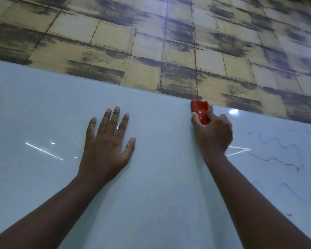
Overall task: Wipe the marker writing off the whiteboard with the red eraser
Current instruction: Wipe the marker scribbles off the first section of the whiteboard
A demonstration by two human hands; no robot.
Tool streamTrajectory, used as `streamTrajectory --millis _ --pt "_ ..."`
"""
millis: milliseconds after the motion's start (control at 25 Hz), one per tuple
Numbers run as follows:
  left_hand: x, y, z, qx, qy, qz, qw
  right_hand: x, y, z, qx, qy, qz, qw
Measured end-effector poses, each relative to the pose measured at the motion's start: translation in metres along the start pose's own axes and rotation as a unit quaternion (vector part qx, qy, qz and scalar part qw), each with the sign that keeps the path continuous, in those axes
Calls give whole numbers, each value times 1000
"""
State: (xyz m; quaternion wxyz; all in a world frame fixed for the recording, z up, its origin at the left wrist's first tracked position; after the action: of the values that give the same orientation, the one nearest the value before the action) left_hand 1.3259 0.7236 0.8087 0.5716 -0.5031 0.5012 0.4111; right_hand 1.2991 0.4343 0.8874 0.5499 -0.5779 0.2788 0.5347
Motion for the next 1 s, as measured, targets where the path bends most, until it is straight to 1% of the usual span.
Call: streamTrajectory --millis 120,240,320,400,480,600,720,800,1000 --pt "-2 1 0 1 -3 7 1000 34 -2 40 -6 97 29 995" --pt "-4 5 -5 -15 12 3 1000 71 1 56 -21 197 32 980" --pt "-11 8 -23 -31 9 1 999 77 5 50 -8 235 25 972" --pt "-18 8 -53 -39 -14 3 999 73 8 40 -2 251 17 968" --pt "-16 0 -85 -24 -31 16 999 61 8 22 -4 244 25 970" --pt "0 -16 -115 -4 -23 21 1000 27 10 -16 20 194 32 980" --pt "9 -21 -116 12 -22 1 1000 -8 15 -56 42 130 28 990" --pt "9 -20 -114 24 -29 -6 999 -25 19 -82 58 108 19 992" --pt "12 -18 -116 21 -37 -16 999 -38 24 -125 60 33 -13 998"
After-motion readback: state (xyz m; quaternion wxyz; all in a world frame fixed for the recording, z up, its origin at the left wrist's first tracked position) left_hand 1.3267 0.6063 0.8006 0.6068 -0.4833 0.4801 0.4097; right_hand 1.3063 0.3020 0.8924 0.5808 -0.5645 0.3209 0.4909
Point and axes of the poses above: each hand's wrist, its own x-axis away from the middle knuckle, its own y-axis out of the back of the hand, z = x × y, the point moved 1 cm from there along -x, towards the middle knuckle, and after that the axes turned 7 degrees about y, right-handed, at the moved point
